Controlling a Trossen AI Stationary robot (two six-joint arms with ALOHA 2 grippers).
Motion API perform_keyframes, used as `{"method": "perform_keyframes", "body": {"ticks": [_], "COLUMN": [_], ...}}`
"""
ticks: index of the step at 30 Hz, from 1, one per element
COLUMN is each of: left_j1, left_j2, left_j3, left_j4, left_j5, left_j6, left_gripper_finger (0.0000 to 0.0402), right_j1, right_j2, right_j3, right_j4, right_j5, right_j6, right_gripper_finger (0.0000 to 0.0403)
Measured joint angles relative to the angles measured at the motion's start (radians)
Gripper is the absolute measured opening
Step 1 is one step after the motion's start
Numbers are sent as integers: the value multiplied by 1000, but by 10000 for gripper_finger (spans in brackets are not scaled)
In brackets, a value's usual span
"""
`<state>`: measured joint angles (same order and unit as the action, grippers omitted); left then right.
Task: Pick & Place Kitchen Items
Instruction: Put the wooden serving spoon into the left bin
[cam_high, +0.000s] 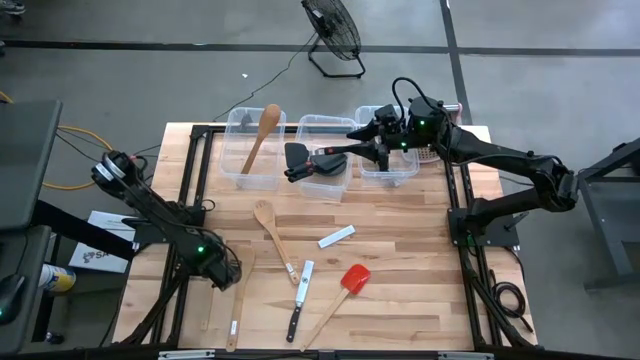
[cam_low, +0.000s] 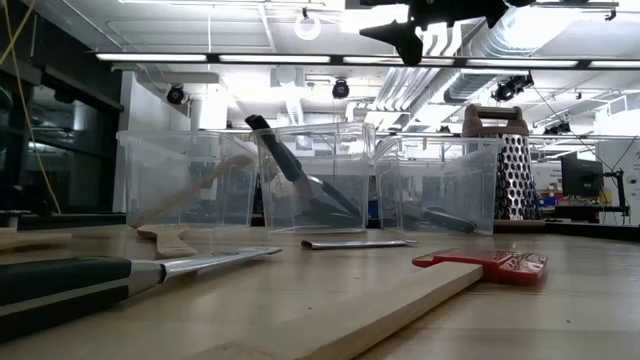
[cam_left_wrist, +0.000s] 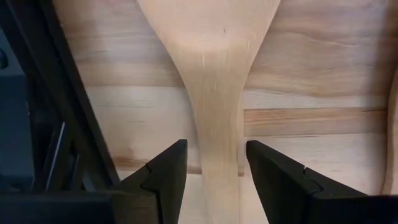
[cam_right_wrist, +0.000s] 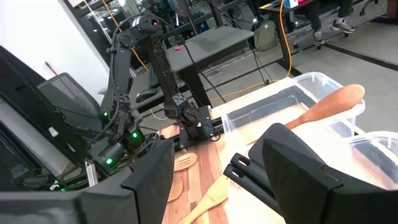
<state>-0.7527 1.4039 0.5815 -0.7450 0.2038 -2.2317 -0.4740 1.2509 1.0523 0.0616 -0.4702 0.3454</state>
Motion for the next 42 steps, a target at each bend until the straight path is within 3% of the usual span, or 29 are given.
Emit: {"method": "perform_keyframes", "body": {"ticks": [16,27,42], "left_j1": [-1,-1,-1], "left_j2": [1,3,7], "left_j3": [-16,-16,3], "left_j4": [43,26,1], "left_j5": [-27,-54,-69], "left_j6": [2,14,81], "left_gripper_finger": [169,67,66], "right_j1": [0,0,0], "right_j2": [0,0,0], "right_j3": [0,0,0], "right_j4": [-6,-6,-6], "right_j5": [-3,-4,-11], "right_j6": [2,2,2], "right_gripper_finger": [235,235,235]}}
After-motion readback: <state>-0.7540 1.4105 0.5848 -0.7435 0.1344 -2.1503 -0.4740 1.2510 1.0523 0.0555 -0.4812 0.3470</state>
